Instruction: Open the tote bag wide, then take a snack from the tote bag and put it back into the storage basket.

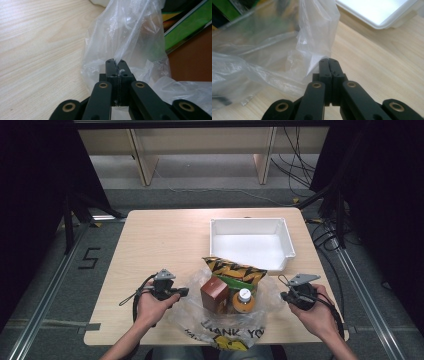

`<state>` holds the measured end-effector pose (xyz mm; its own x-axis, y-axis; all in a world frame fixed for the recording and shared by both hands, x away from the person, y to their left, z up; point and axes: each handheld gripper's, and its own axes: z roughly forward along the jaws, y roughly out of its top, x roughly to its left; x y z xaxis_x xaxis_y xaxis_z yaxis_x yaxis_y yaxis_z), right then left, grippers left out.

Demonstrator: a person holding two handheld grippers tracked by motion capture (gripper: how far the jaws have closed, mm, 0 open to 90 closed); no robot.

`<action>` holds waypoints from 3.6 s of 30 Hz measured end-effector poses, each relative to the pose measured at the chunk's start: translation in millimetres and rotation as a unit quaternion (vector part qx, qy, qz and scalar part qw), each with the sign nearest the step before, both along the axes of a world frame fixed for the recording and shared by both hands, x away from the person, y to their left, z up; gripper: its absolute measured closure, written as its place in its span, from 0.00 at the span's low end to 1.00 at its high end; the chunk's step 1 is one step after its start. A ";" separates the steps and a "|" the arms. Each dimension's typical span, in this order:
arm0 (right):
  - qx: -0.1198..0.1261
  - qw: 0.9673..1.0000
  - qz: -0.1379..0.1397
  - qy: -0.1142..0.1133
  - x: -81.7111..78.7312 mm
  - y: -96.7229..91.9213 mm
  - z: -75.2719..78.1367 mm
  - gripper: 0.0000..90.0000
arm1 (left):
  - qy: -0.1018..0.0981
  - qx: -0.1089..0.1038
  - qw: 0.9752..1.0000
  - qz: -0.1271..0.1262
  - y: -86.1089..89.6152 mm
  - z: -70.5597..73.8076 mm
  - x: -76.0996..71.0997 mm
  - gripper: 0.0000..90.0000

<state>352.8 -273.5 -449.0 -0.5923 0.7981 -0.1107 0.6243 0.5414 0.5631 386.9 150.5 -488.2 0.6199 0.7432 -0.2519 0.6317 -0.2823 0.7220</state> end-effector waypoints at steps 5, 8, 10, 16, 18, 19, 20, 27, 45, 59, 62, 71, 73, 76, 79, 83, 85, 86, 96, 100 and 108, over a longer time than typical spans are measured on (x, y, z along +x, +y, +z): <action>-0.016 1.000 -0.002 0.013 3.6 -1.8 -5.8 1.00 | 0.002 0.016 1.000 -0.007 1.3 -2.6 2.9 0.99; -0.022 1.000 -0.002 0.015 4.6 -2.9 -7.1 1.00 | 0.000 0.032 0.999 -0.007 1.1 -5.2 4.9 0.99; -0.027 0.999 -0.004 0.016 5.4 -4.9 -8.7 1.00 | 0.001 0.037 0.999 -0.003 1.4 -7.2 5.9 0.99; -0.026 0.999 -0.007 0.019 6.0 -7.1 -9.9 1.00 | -0.001 0.045 0.999 -0.003 1.0 -8.3 6.0 0.99; -0.028 0.999 -0.009 0.021 5.8 -8.1 -10.1 1.00 | -0.002 0.050 0.999 -0.004 1.1 -8.2 5.9 0.99; -0.028 0.999 -0.009 0.021 5.8 -8.1 -10.1 1.00 | -0.003 0.049 0.999 -0.004 1.3 -8.5 5.9 0.99; -0.025 0.999 -0.009 0.022 5.8 -8.4 -10.3 1.00 | -0.001 0.049 0.999 -0.003 1.3 -8.3 5.6 0.99; 0.021 1.000 -0.013 0.006 0.0 -14.6 4.0 0.76 | -0.019 0.054 0.998 -0.006 0.6 -4.2 2.2 0.97; 0.149 0.977 0.023 -0.151 -19.8 -5.2 79.3 0.47 | -0.049 0.027 0.998 0.012 2.7 6.7 -4.8 0.80; 0.158 0.971 0.057 -0.172 -19.4 7.3 89.4 0.47 | -0.102 -0.008 0.994 0.040 9.5 33.3 -18.2 0.49; 0.170 0.968 0.056 -0.175 -21.1 12.1 91.7 0.47 | -0.112 -0.013 0.993 0.044 12.6 38.9 -21.6 0.46; 0.183 0.960 0.080 -0.198 -17.9 21.0 98.7 0.47 | -0.125 -0.029 0.990 0.055 23.7 47.5 -35.8 0.44; 0.189 0.959 0.090 -0.192 -15.7 22.7 99.7 0.47 | -0.126 -0.024 0.990 0.053 27.2 47.3 -38.8 0.44; 0.196 0.959 0.094 -0.184 -14.2 28.0 100.2 0.48 | -0.124 -0.028 0.990 0.058 30.4 46.2 -42.0 0.43; 0.200 0.956 0.101 -0.190 -9.5 33.1 100.1 0.48 | -0.121 -0.031 0.990 0.064 31.1 45.6 -44.1 0.43; 0.193 0.954 0.117 -0.198 -1.6 36.7 102.5 0.48 | -0.124 -0.028 0.990 0.058 30.3 44.2 -43.5 0.43; 0.199 0.954 0.118 -0.189 -0.5 39.7 103.9 0.48 | -0.123 -0.033 0.990 0.061 28.5 43.7 -43.9 0.43; 0.198 0.955 0.122 -0.185 -0.4 40.3 104.9 0.48 | -0.126 -0.030 0.990 0.056 28.4 43.5 -43.4 0.44; 0.198 0.954 0.122 -0.189 1.0 46.4 104.7 0.46 | -0.127 -0.031 0.990 0.057 27.7 42.6 -45.0 0.44; 0.198 0.954 0.121 -0.192 2.2 48.5 104.8 0.45 | -0.126 -0.033 0.989 0.064 27.8 43.4 -45.2 0.44; 0.192 0.958 0.135 -0.167 7.5 54.7 99.5 0.44 | -0.129 -0.036 0.989 0.059 27.5 42.8 -43.8 0.44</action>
<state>360.3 -218.8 -349.5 -0.7657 0.6404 -0.0594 0.2411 0.3715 0.8966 343.1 178.1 -445.4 0.5797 0.8006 -0.1516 0.4500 -0.1595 0.8787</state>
